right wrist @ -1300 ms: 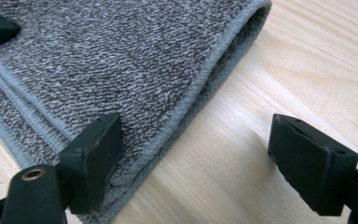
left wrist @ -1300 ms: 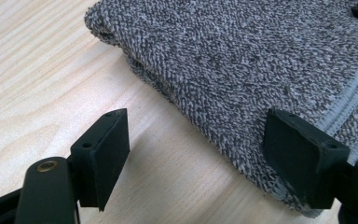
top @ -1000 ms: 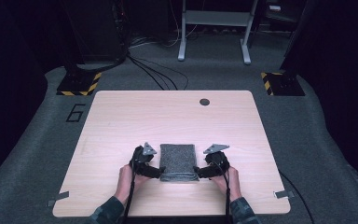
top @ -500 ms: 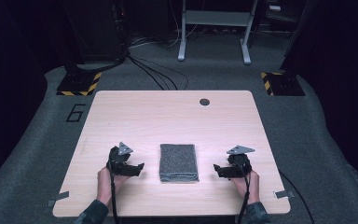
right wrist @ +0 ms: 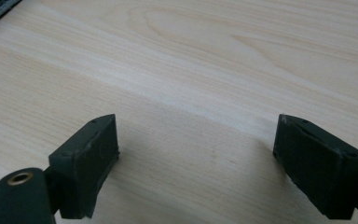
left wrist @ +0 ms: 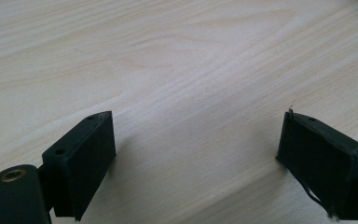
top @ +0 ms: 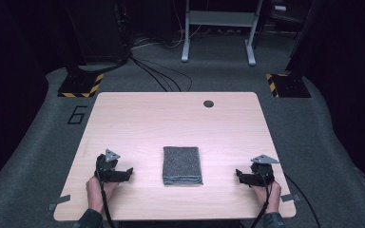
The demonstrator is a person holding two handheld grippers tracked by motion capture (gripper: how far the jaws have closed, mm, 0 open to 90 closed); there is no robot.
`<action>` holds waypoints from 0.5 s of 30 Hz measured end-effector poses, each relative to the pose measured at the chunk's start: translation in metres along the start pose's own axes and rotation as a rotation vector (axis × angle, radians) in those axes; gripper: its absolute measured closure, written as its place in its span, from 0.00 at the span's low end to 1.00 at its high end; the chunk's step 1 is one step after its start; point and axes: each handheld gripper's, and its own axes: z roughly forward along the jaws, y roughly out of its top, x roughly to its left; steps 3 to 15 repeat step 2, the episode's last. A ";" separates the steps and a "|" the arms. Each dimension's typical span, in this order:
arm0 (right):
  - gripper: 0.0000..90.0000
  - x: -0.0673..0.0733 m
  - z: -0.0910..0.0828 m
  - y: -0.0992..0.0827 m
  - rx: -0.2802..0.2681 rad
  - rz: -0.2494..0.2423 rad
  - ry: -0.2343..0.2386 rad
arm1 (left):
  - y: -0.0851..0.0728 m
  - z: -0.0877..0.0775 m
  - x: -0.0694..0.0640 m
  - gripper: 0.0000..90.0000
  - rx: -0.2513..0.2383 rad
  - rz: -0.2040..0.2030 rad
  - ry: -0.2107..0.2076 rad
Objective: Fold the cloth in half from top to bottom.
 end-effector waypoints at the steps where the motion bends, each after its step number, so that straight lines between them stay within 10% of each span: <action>1: 0.14 -0.001 0.000 0.000 -0.005 -0.014 0.004 | -0.002 0.000 0.001 0.11 -0.013 -0.011 0.002; 15: 0.14 -0.002 0.000 0.000 -0.004 -0.014 0.005 | -0.003 -0.001 0.002 0.10 -0.019 -0.005 0.002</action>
